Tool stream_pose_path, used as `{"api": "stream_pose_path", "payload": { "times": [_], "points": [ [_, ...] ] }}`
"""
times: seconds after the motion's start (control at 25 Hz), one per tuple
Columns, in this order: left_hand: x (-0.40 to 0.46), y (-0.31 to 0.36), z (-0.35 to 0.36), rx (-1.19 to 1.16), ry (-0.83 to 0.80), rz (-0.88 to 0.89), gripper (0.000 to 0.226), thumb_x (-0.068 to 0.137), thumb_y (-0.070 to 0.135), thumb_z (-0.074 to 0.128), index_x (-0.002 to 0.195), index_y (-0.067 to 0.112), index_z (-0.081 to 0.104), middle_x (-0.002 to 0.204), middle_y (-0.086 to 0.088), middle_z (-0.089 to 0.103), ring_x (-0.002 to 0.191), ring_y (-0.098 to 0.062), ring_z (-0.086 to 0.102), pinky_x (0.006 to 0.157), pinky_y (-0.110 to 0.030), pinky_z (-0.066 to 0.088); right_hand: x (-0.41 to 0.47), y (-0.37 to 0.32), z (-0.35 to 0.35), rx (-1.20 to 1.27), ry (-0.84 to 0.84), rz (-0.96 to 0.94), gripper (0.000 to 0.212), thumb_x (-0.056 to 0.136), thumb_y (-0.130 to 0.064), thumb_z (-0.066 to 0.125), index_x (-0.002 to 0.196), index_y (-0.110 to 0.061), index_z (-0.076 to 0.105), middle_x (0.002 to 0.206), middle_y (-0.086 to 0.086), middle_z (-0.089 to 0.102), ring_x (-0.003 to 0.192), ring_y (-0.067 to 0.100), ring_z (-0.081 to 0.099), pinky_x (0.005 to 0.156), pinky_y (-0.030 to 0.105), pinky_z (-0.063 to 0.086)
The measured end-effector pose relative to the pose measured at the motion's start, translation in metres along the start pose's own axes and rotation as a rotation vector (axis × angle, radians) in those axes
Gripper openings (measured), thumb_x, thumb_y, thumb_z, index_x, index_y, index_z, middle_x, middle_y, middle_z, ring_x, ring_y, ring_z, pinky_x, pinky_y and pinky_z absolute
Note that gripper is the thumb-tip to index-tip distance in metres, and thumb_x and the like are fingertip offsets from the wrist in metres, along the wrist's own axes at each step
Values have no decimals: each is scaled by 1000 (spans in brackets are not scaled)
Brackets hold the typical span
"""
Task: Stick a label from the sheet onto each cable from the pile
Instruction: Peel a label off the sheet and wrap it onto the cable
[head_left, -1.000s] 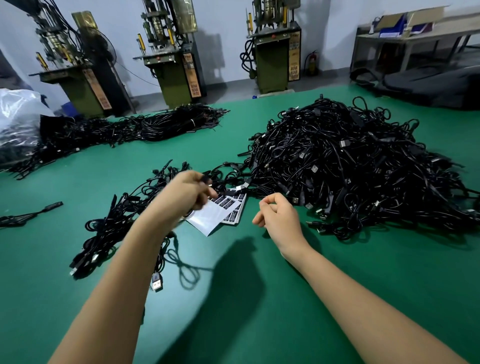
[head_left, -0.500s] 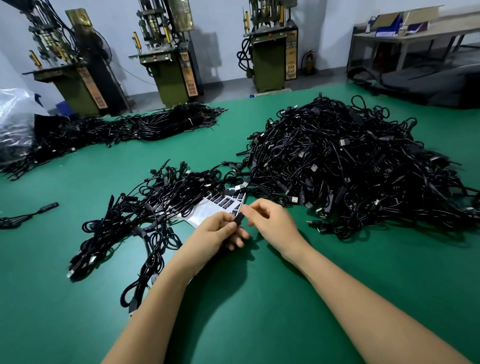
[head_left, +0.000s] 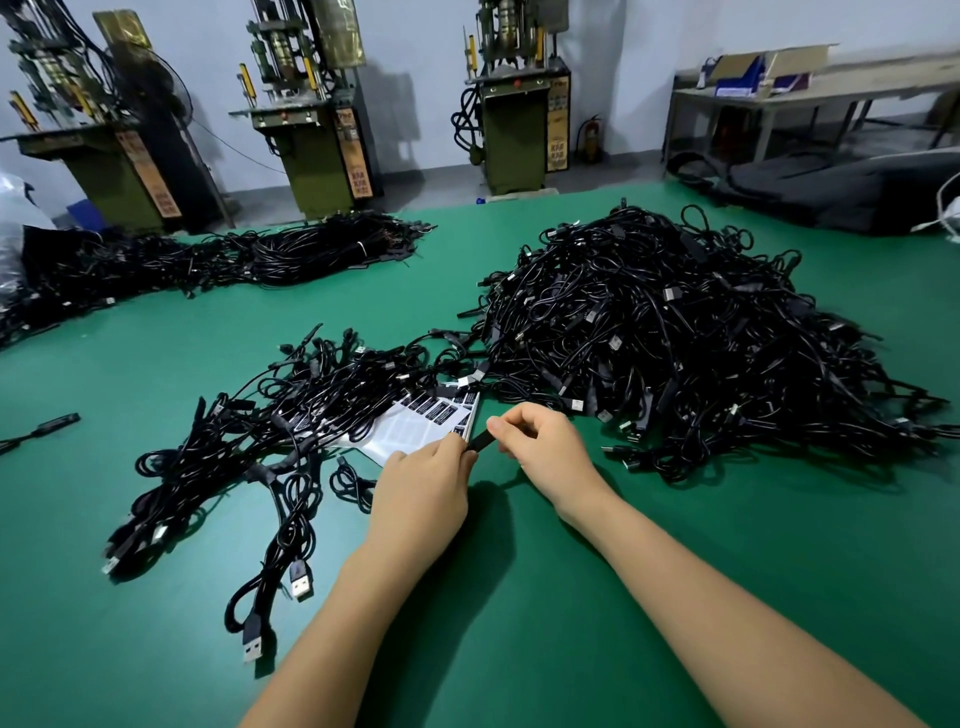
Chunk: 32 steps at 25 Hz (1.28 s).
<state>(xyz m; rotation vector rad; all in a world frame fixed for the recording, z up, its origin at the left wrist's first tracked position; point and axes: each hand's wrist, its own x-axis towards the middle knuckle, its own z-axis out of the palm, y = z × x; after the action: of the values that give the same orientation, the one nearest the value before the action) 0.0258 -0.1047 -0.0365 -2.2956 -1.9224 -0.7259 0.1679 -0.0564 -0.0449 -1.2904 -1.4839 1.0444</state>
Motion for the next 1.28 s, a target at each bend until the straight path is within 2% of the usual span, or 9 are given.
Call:
{"api": "stream_pose_path", "payload": {
  "times": [0.12,0.2,0.28,0.4,0.48,0.6,0.76,1.04,1.28],
  "points": [
    [1,0,3,-126,19,-133,23,101,24,41,85,9,47,78,-4,53,72,-32,48,59,-36,27,3,0,0,10,58,31,21,94,-27,57,77,-18,63,66,-5,66,64,11,58,71,36,52],
    [0,0,4,-219,159,-255,21,100,20,42,82,9,44,79,-3,48,71,-27,41,59,-35,27,5,1,-1,57,101,72,15,96,-22,53,84,-16,61,67,-3,68,63,10,60,65,28,54],
    [1,-5,4,-224,267,-347,21,100,16,42,83,6,47,82,-6,49,73,-27,42,62,-37,32,7,1,1,41,130,125,9,94,-16,53,87,-15,58,69,-2,70,63,11,62,65,27,56],
    [6,-13,6,-249,213,-516,23,101,21,35,85,8,45,81,-7,55,76,-30,49,63,-40,38,15,-3,9,-55,193,244,5,88,-19,57,84,-20,60,67,-7,70,65,12,64,72,36,58],
    [9,-14,7,-316,168,-589,24,103,25,33,88,10,45,84,-6,62,76,-30,53,62,-39,38,22,-12,19,-146,245,216,6,86,-24,60,80,-24,63,70,-10,68,71,16,65,70,35,55],
    [11,-18,10,-333,164,-627,22,102,27,34,91,13,46,90,-4,66,78,-29,54,62,-37,39,31,-22,49,-279,191,17,10,87,-24,62,89,-18,70,93,0,69,89,22,62,80,34,50],
    [13,-23,13,-324,147,-636,20,102,29,36,93,15,48,94,-4,68,79,-28,53,63,-35,36,36,-18,77,-556,143,-50,27,93,-29,57,111,-11,65,121,9,54,112,28,44,96,34,39],
    [13,-23,16,-334,169,-634,21,101,29,37,85,19,47,87,-1,68,76,-27,55,60,-35,39,35,-11,79,-657,148,-116,34,97,-30,51,118,-5,59,130,10,46,116,28,38,99,34,33],
    [14,-20,14,-347,165,-646,22,101,29,38,83,21,47,87,0,69,78,-28,57,64,-36,44,35,-11,78,-659,168,-112,29,97,-28,52,115,-6,58,126,10,46,115,29,38,99,33,31]
  ]
}}
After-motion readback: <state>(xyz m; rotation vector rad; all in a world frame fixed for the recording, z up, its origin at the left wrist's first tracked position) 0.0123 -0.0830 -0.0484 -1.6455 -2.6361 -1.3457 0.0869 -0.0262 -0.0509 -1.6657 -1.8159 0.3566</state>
